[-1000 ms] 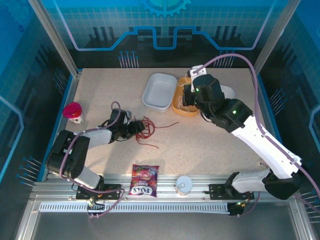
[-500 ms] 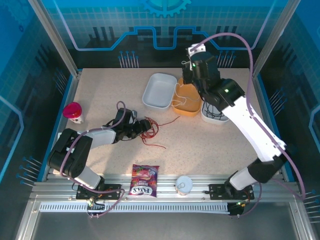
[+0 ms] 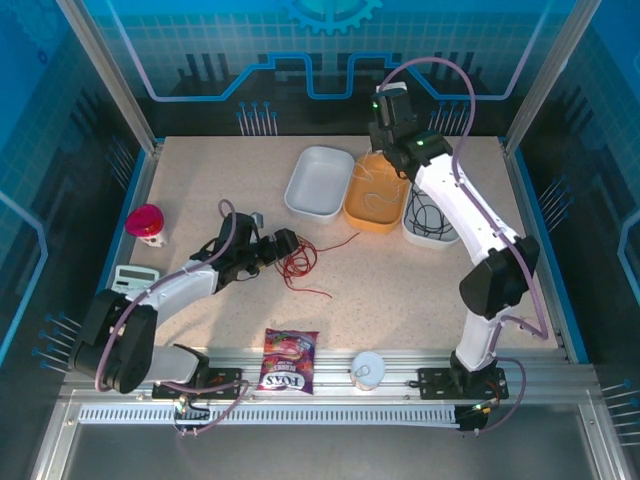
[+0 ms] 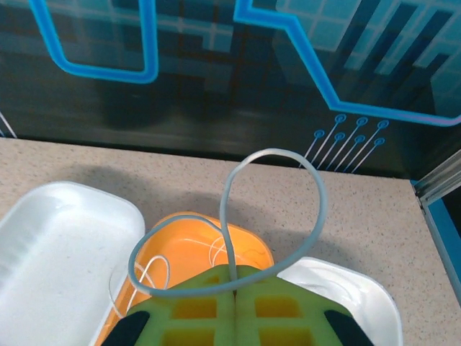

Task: Untangle the cables
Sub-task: Place the cable in the container.

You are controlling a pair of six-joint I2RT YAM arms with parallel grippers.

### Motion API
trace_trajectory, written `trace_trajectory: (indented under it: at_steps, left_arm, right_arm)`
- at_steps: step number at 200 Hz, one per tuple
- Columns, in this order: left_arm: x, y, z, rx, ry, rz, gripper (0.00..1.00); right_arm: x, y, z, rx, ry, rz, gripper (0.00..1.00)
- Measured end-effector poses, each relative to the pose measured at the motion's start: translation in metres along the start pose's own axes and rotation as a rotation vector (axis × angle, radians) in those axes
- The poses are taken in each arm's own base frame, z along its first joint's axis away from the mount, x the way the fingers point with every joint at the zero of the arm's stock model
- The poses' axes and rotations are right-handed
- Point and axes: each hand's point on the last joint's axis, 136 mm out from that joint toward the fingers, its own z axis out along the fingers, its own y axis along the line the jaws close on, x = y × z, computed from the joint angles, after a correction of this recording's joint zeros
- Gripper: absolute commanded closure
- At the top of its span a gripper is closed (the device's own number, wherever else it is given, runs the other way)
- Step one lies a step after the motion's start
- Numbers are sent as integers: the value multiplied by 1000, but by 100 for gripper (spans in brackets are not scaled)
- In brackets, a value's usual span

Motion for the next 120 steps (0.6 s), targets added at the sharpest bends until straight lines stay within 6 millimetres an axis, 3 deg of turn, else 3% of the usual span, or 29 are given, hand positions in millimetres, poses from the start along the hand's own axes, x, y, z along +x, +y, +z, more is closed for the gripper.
trace_trajectory:
  at_steps: [49, 120]
  left_arm:
    - [-5, 0, -15, -23, -40, 26, 1]
    - [-3, 9, -16, -64, -38, 37, 1]
  right_arm:
    - [39, 11, 50, 14, 109, -15, 100]
    - [87, 21, 82, -78, 272, 69, 97]
